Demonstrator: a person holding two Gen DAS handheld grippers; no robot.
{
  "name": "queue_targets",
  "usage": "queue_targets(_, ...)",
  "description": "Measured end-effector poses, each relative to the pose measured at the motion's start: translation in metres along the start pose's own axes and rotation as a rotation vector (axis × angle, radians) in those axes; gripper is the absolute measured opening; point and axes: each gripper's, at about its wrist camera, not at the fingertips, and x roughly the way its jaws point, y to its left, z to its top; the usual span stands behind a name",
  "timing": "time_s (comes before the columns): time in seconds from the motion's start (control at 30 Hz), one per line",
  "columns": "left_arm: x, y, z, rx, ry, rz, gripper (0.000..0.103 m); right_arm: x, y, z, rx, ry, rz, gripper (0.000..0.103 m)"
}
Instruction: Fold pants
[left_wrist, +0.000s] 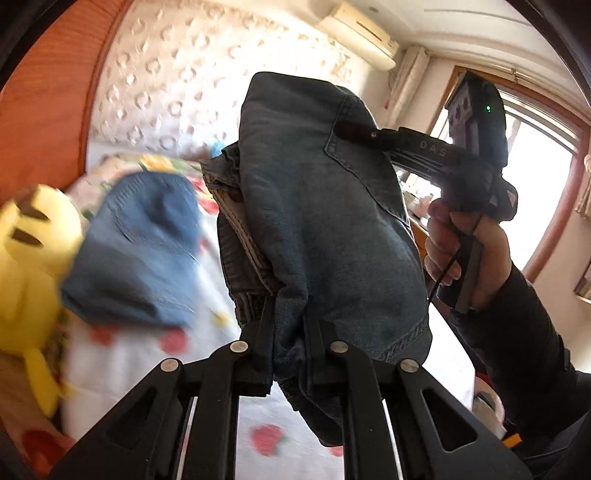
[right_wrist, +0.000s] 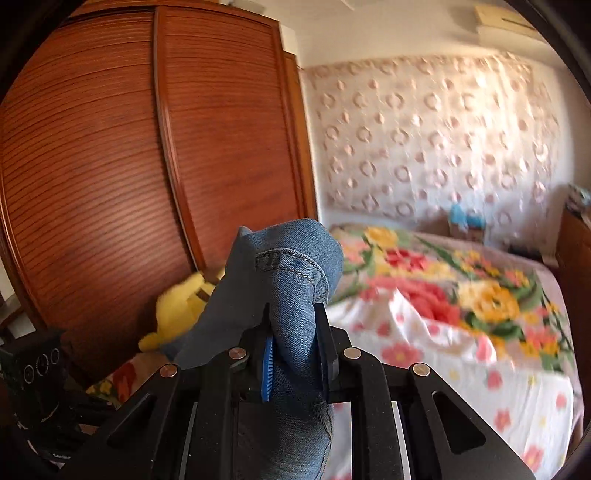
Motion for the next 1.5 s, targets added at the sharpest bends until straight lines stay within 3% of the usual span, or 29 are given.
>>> queue_targets(0.23,-0.053,0.047,0.031,0.004,-0.108,0.124,0.013,0.056,0.046,0.055,-0.077,-0.048,0.089,0.018)
queue_targets(0.33,-0.063,0.07,0.046,0.007,-0.137,0.197,0.013,0.092,0.048,0.067,-0.078,-0.078,0.141,0.018)
queue_targets(0.43,-0.053,0.094,0.056,0.026,-0.128,0.26,0.013,0.138,0.035,0.062,-0.056,-0.084,0.138,0.018)
queue_targets(0.53,-0.012,0.121,0.054,0.051,-0.043,0.306,0.014,0.183,0.008,0.037,-0.041,-0.024,0.1,0.021)
queue_targets(0.63,0.048,0.155,0.041,0.031,0.091,0.356,0.013,0.239,-0.026,0.002,-0.036,0.111,-0.028,0.03)
queue_targets(0.73,0.064,0.171,0.033,0.021,0.104,0.408,0.013,0.284,-0.058,-0.031,-0.044,0.272,-0.155,0.031)
queue_targets(0.8,0.057,0.176,0.035,-0.009,0.081,0.357,0.014,0.286,-0.074,-0.037,-0.025,0.283,-0.151,0.031)
queue_targets(0.87,0.058,0.178,0.042,-0.001,0.081,0.363,0.014,0.279,-0.081,-0.032,-0.026,0.234,-0.148,0.031)
queue_targets(1.0,0.06,0.175,0.044,0.008,0.087,0.381,0.014,0.267,-0.064,-0.033,0.0,0.159,0.008,0.031)
queue_targets(1.1,0.052,0.166,0.047,0.012,0.08,0.398,0.019,0.274,-0.061,-0.045,-0.013,0.207,0.055,0.031)
queue_targets(1.17,0.047,0.162,0.049,0.017,0.069,0.41,0.023,0.284,-0.066,-0.051,-0.024,0.252,0.036,0.031)
queue_targets(1.3,0.035,0.148,0.054,0.049,0.03,0.433,0.031,0.277,-0.073,-0.053,0.0,0.253,0.035,0.031)
queue_targets(1.5,0.021,0.112,0.061,0.097,-0.029,0.435,0.04,0.221,-0.057,-0.052,-0.002,0.223,0.014,0.031)
